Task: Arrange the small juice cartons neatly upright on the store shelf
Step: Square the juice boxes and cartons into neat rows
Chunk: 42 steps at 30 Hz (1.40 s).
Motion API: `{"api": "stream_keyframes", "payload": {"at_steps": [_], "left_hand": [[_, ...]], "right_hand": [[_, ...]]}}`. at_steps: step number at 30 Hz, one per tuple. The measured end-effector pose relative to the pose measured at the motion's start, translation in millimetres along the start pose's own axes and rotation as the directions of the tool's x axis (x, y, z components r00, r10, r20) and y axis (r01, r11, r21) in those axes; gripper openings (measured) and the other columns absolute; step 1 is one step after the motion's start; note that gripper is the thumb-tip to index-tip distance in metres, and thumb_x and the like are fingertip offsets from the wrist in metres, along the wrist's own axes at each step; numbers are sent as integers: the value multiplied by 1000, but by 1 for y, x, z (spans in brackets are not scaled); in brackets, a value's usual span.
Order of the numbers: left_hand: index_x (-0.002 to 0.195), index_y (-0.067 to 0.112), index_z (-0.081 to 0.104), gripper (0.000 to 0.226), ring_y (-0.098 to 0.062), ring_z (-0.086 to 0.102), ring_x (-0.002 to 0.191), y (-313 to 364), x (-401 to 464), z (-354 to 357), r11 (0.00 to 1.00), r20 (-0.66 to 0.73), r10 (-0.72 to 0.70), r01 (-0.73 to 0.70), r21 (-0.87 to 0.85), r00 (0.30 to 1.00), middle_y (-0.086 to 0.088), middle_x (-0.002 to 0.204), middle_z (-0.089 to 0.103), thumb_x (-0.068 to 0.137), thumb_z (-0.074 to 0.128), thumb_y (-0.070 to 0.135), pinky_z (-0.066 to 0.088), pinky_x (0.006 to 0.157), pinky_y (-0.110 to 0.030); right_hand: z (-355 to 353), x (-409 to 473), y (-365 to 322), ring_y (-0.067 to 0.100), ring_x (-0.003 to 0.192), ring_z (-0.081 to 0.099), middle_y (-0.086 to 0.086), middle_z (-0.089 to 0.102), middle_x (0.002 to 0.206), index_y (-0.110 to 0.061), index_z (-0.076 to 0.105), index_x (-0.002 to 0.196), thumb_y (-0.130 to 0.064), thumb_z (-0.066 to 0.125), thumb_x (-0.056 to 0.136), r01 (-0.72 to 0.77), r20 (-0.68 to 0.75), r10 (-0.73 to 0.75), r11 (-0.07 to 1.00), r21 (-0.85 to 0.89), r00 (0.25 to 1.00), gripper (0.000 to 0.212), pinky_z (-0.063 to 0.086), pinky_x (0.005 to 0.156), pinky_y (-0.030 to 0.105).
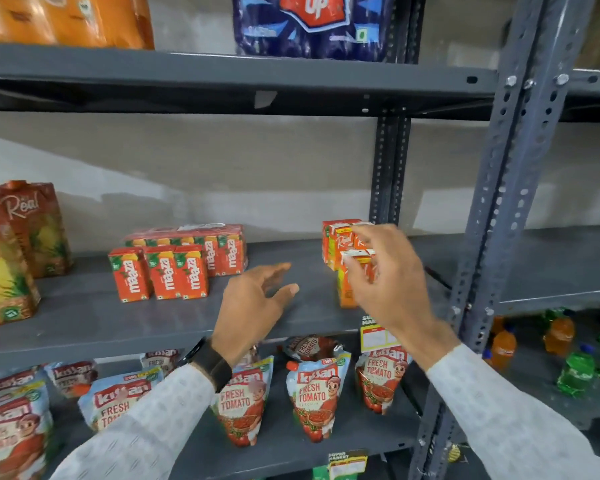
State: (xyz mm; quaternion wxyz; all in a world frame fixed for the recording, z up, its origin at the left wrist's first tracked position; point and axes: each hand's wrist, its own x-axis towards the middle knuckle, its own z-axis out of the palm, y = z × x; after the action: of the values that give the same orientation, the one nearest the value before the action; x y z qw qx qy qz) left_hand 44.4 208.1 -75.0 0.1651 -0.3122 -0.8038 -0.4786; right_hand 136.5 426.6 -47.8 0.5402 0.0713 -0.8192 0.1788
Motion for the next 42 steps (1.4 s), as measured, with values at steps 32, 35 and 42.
{"api": "stream_keyframes", "payload": {"at_steps": [32, 35, 42], "left_hand": [[116, 29, 67, 43, -4, 74, 100, -198, 51, -196, 887, 199, -320, 367, -281, 926, 13, 106, 79, 78, 86, 21, 58, 73, -17], [113, 33, 67, 42, -2, 73, 99, -192, 47, -194, 886, 195, -326, 371, -279, 925, 18, 103, 78, 77, 87, 22, 57, 74, -17], [117, 31, 66, 45, -3, 73, 100, -179, 24, -190, 890, 206, -311, 360, -278, 928, 20, 106, 78, 78, 86, 24, 57, 78, -18]], "right_hand": [[259, 36, -115, 8, 97, 74, -8, 77, 110, -21, 70, 115, -18, 88, 82, -684, 624, 427, 686, 248, 654, 38, 61, 89, 36], [253, 36, -116, 6, 95, 74, -10, 77, 108, -23, 70, 113, -18, 88, 82, -668, 623, 413, 703, 246, 664, 37, 61, 89, 36], [226, 21, -119, 3, 93, 74, -13, 77, 106, -25, 72, 111, -20, 89, 81, -624, 610, 376, 737, 259, 697, 35, 60, 86, 31]]}}
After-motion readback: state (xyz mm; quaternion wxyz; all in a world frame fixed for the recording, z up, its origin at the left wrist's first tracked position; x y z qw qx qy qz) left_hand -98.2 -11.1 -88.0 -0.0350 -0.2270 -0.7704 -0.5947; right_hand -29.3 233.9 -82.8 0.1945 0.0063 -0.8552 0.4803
